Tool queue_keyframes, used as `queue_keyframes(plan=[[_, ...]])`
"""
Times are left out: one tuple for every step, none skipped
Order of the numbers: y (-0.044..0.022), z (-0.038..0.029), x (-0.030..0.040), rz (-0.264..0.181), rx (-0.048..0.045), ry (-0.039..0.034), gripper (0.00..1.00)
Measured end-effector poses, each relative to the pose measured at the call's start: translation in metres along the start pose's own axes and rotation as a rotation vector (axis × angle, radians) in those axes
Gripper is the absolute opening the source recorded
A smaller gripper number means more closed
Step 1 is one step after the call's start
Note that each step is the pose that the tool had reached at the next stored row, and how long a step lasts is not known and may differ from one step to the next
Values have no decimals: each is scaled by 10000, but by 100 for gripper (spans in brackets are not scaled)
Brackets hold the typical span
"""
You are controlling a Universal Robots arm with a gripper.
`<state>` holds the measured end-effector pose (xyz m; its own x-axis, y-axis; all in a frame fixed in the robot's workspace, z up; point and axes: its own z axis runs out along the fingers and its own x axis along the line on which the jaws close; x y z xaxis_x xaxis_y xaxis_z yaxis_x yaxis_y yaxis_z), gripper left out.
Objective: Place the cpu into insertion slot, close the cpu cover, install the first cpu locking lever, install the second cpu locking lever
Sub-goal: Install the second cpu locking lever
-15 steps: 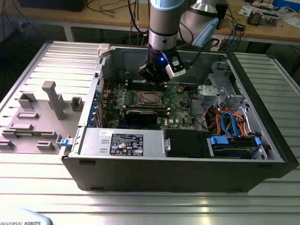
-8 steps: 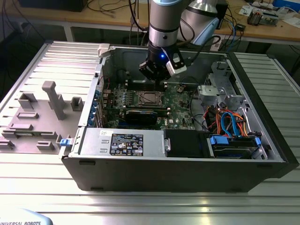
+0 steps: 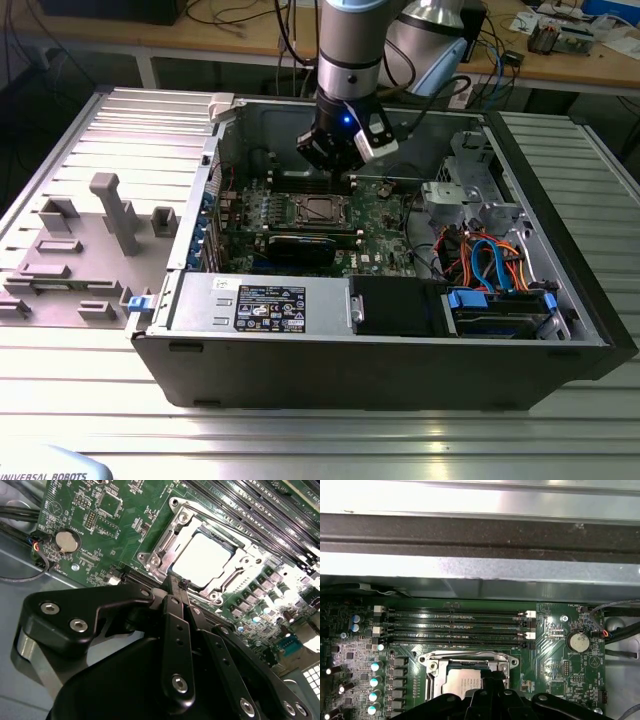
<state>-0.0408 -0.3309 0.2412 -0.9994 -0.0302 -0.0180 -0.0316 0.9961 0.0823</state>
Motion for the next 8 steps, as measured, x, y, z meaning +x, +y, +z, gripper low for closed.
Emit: queue_keyframes(plan=[[-4, 0, 0, 0, -1, -2, 11], [-8, 0, 0, 0, -1, -1, 11], [-13, -1, 0, 0, 0, -1, 11], [-19, -1, 0, 0, 0, -1, 11], [-28, -2, 1, 1, 0, -1, 11], [-36, -3, 1, 0, -1, -1, 11], [-46, -3, 1, 0, -1, -1, 11], [-65, -5, 2, 1, 0, -1, 11]])
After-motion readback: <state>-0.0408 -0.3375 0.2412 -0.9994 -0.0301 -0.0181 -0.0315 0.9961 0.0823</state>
